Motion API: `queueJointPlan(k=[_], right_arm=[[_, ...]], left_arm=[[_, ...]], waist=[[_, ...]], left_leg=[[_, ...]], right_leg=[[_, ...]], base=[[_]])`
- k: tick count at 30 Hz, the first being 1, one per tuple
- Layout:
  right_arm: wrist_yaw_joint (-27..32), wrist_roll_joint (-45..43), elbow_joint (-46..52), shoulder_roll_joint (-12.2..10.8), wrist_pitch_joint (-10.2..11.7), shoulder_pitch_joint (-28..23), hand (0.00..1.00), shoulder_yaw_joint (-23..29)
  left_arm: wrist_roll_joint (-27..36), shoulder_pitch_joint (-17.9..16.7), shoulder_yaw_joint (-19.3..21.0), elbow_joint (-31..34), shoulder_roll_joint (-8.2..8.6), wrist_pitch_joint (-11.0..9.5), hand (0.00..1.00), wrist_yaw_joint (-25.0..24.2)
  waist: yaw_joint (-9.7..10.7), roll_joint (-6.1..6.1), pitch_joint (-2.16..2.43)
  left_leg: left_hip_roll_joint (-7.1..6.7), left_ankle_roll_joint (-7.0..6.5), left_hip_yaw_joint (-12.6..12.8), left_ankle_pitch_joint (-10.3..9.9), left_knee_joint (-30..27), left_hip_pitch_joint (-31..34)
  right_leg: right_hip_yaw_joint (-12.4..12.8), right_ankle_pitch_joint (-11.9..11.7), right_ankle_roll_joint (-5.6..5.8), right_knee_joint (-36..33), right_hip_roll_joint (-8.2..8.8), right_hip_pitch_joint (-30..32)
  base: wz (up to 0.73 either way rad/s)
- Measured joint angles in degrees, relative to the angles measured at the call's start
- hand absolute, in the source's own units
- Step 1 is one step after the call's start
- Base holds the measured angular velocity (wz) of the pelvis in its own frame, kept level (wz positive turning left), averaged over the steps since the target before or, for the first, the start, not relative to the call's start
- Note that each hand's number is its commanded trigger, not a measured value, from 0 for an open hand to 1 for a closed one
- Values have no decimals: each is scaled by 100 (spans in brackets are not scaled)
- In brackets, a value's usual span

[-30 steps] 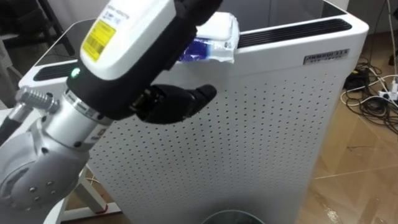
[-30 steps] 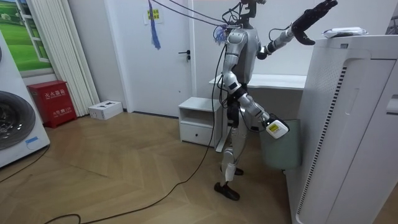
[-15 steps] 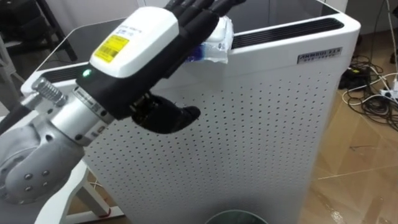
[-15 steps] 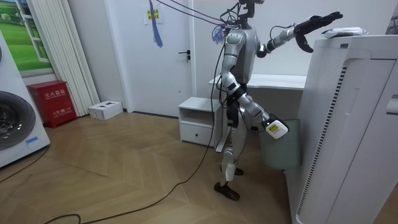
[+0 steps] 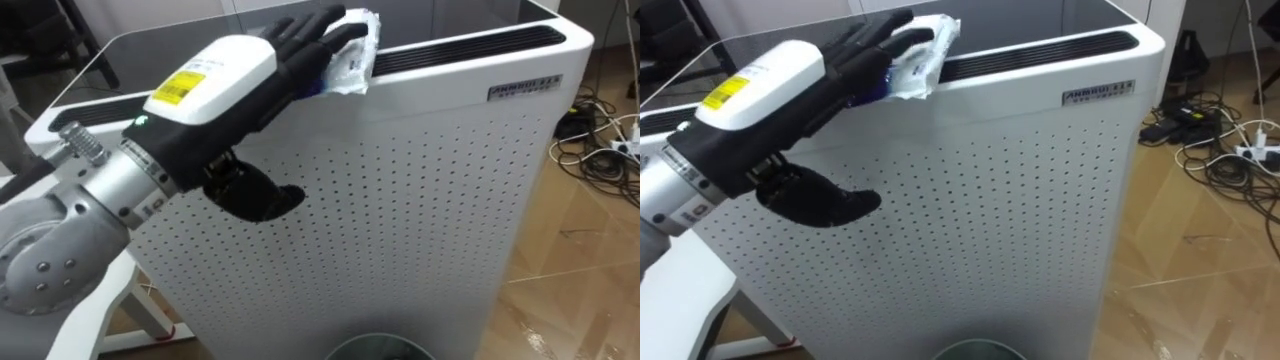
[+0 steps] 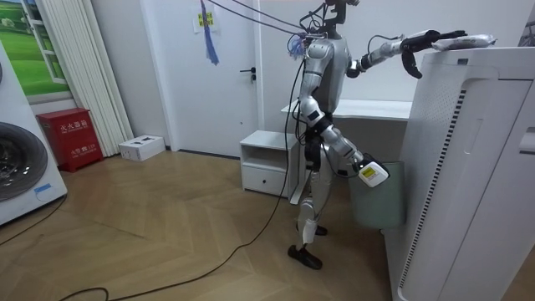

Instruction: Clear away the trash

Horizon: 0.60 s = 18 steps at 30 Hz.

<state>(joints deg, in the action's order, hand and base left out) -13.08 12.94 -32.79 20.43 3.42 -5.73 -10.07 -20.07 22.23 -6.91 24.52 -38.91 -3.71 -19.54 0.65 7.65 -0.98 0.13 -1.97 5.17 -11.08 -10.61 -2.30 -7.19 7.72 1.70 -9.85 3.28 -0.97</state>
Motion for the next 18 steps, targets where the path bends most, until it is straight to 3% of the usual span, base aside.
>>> queueJointPlan(k=[1, 2, 6, 12, 18], right_arm=[[0, 0, 5, 7, -24, 0, 100, 0], [1, 0, 9, 10, -40, 0, 100, 0], [5, 1, 9, 12, -74, -3, 100, 0], [4, 1, 9, 16, -142, -18, 100, 1], [-7, 0, 9, 1, -176, -18, 100, -2]], left_arm=[[0, 12, 0, 0, -51, 4, 96, -29], [0, 15, 0, -1, -67, 7, 100, -39], [30, 66, 12, -1, -86, 21, 100, -105], [35, 391, 367, -73, -82, 89, 100, -112], [29, 456, 554, -71, -65, 119, 100, -57]], waist=[[-8, 3, 2], [-14, 6, 4], [-40, 19, 14], [-19, 71, 48], [35, 52, 33]], left_leg=[[0, 0, 3, 0, -1, 0], [0, 0, 6, 0, -1, -2], [1, 0, 8, 0, -1, -9], [2, 0, 8, 0, -1, -74], [6, 0, 8, 0, 0, -110]], right_leg=[[4, 0, 0, 0, 0, -1], [6, 0, 0, 1, 0, -2], [9, -1, -1, -3, -2, -18], [3, 0, -1, -4, 1, -87], [-4, 0, -1, -13, -2, -112]], base=[[0], [0], [0], [0], [0]])
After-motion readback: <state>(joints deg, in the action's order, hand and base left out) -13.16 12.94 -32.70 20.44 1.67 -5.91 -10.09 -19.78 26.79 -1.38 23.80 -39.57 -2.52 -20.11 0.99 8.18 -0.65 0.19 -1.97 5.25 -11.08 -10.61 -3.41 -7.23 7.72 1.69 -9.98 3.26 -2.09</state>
